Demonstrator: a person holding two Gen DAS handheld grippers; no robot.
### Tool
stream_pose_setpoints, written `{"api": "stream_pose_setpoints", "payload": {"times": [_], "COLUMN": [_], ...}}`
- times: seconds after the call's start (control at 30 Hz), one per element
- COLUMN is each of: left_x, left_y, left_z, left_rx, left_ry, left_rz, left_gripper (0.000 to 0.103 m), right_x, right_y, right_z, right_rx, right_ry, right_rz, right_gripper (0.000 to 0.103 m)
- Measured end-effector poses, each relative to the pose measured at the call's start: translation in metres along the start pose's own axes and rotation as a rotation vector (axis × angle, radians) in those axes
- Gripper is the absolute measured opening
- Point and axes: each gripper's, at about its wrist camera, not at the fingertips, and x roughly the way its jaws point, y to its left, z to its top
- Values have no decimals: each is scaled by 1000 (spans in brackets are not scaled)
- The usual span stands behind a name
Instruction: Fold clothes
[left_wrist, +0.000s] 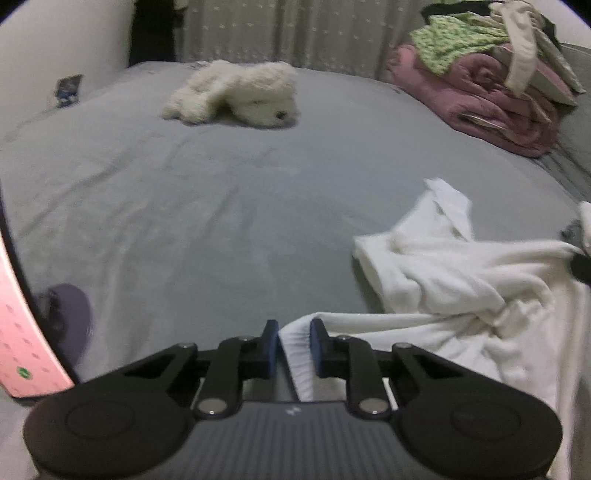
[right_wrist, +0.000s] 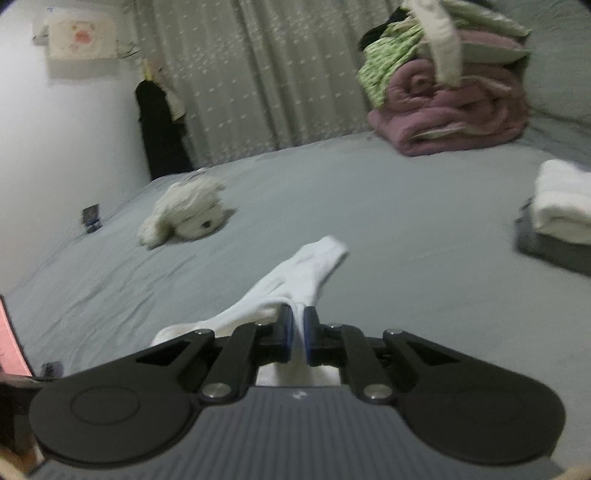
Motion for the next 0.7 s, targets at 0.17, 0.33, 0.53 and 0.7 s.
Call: {"api": "stream_pose_setpoints", "payload": {"times": [0.17, 0.33, 0.53, 0.7], "left_x": [-1, 4, 7, 3], "left_y": [9, 14, 14, 9], "left_z": [9, 12, 15, 17], "left_rx": [-12, -27, -32, -32], "left_ry": [-17, -14, -19, -61], "left_rz": [65, 94, 133, 181], "left_gripper": [18, 18, 19, 19], "right_x": [-17, -34, -56, -72], "right_y": [-23, -45, -74, -94], "right_z": [5, 5, 3, -3], "right_rx": [13, 11, 28, 44], "right_ry": [-32, -45, -54, -36], "right_rz": [-69, -134, -193, -227], "right_gripper": [8, 8, 8, 6]}}
